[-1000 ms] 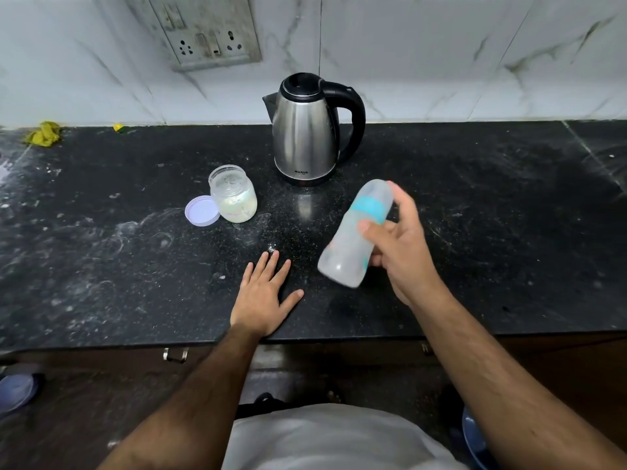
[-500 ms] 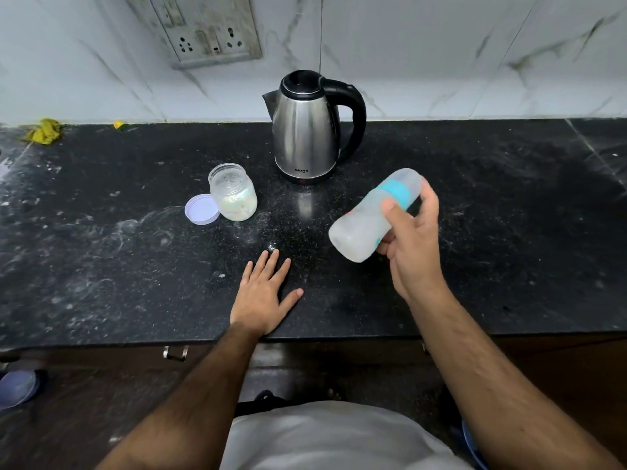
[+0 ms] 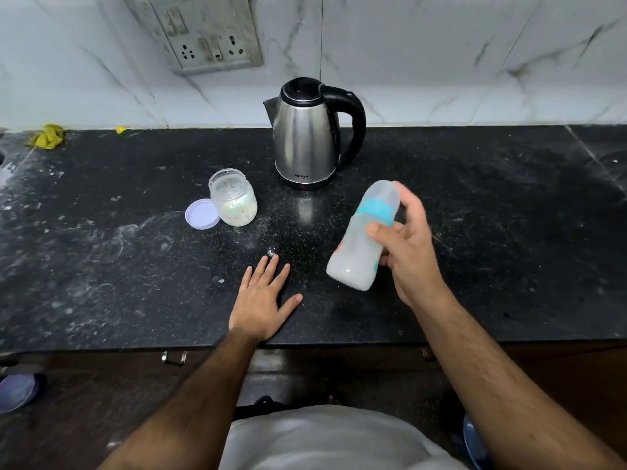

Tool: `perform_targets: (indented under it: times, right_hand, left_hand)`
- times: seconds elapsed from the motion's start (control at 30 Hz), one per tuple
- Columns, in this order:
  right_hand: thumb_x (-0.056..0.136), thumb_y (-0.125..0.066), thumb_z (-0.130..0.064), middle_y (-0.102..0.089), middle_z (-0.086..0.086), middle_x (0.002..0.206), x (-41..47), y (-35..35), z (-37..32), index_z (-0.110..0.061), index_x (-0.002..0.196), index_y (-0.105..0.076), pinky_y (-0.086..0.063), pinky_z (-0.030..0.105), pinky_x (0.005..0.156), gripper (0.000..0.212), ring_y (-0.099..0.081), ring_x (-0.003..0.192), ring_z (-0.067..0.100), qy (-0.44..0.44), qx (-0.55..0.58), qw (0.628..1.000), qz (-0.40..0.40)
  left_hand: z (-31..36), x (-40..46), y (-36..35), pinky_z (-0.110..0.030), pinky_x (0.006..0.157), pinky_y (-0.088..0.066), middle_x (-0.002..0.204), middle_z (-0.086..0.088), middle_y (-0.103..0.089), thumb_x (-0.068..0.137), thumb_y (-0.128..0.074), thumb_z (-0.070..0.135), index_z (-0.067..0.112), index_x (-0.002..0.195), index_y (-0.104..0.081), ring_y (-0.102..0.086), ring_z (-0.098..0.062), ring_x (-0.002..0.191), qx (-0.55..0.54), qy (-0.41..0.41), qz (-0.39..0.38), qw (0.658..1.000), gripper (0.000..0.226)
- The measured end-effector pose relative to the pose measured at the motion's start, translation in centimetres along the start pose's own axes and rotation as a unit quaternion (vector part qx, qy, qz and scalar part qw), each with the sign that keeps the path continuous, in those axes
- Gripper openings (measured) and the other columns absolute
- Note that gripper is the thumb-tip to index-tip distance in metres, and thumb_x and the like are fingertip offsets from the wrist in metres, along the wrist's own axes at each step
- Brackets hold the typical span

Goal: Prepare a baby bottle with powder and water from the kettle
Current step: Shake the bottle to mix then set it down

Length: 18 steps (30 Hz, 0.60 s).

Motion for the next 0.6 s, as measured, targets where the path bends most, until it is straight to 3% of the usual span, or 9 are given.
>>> perform_targets:
  times: [0.1, 0.23, 0.27, 0.4, 0.53, 0.6]
  right_hand:
    - [0.084, -0.062, -0.021, -0.072, -0.020, 0.088, 0.7, 1.1, 0.2, -0.023, 0.146, -0.032, -0.057, 0.030, 0.064, 0.069, -0.070, 0.084, 0.007, 0.015, 0.038, 0.995, 0.090]
    - [0.080, -0.067, -0.016, -0.074, -0.009, 0.089, 0.2, 0.0, 0.5, -0.026, 0.146, -0.033, -0.056, 0.026, 0.060, 0.074, -0.071, 0.082, 0.011, -0.016, -0.031, 0.999, -0.037]
    - [0.080, -0.067, -0.015, -0.074, -0.008, 0.089, 0.2, 0.0, 0.4, -0.026, 0.145, -0.034, -0.056, 0.026, 0.059, 0.074, -0.071, 0.081, 0.011, -0.013, -0.032, 0.999, -0.040]
    - [0.083, -0.062, -0.022, -0.072, -0.017, 0.089, 1.2, 0.9, 0.3, -0.025, 0.147, -0.031, -0.057, 0.031, 0.063, 0.072, -0.070, 0.084, 0.009, 0.009, 0.036, 0.996, 0.077]
    - [0.080, -0.066, -0.016, -0.074, -0.010, 0.088, 0.7, -0.4, 0.5, -0.027, 0.144, -0.034, -0.057, 0.027, 0.060, 0.072, -0.071, 0.080, 0.009, -0.022, -0.016, 0.999, -0.043]
    - [0.081, -0.065, -0.015, -0.074, -0.011, 0.087, 1.1, 0.0, 0.3, -0.024, 0.145, -0.034, -0.056, 0.027, 0.059, 0.071, -0.071, 0.079, 0.009, -0.004, 0.011, 1.000, 0.001]
  left_hand:
    - [0.0, 0.0, 0.0, -0.040, 0.124, 0.001, 0.166, 0.002, -0.009, 0.090, -0.020, 0.074, 0.029, 0.154, -0.025, 0.005, -0.013, 0.153, -0.001, 0.000, -0.001, 1.000, 0.079]
    - [0.1, 0.0, 0.0, -0.039, 0.124, 0.003, 0.166, 0.002, -0.008, 0.090, -0.020, 0.074, 0.029, 0.155, -0.025, 0.006, -0.012, 0.153, -0.001, 0.001, -0.002, 1.000, 0.079]
    - [0.1, 0.0, 0.0, -0.038, 0.124, 0.004, 0.166, 0.002, -0.008, 0.090, -0.020, 0.074, 0.029, 0.155, -0.025, 0.006, -0.012, 0.153, -0.001, 0.001, -0.003, 1.000, 0.079]
    - [0.1, 0.0, 0.1, -0.039, 0.124, 0.003, 0.166, 0.002, -0.009, 0.090, -0.020, 0.073, 0.029, 0.155, -0.026, 0.006, -0.012, 0.152, -0.008, -0.001, -0.001, 1.000, 0.079]
    - [0.1, -0.1, 0.2, -0.040, 0.124, 0.002, 0.166, 0.002, -0.010, 0.090, -0.022, 0.073, 0.028, 0.154, -0.027, 0.004, -0.013, 0.153, -0.006, -0.001, 0.000, 1.000, 0.078]
    - [0.1, -0.1, 0.2, -0.041, 0.124, 0.000, 0.166, 0.001, -0.011, 0.090, -0.023, 0.073, 0.028, 0.154, -0.028, 0.003, -0.014, 0.153, -0.009, -0.002, 0.000, 1.000, 0.078]
Point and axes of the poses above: each hand's wrist, its own x-axis towards the middle knuckle, its own y-axis out of the back of the hand, z = x × y, the point moved 3 cm from there along x, towards the middle knuckle
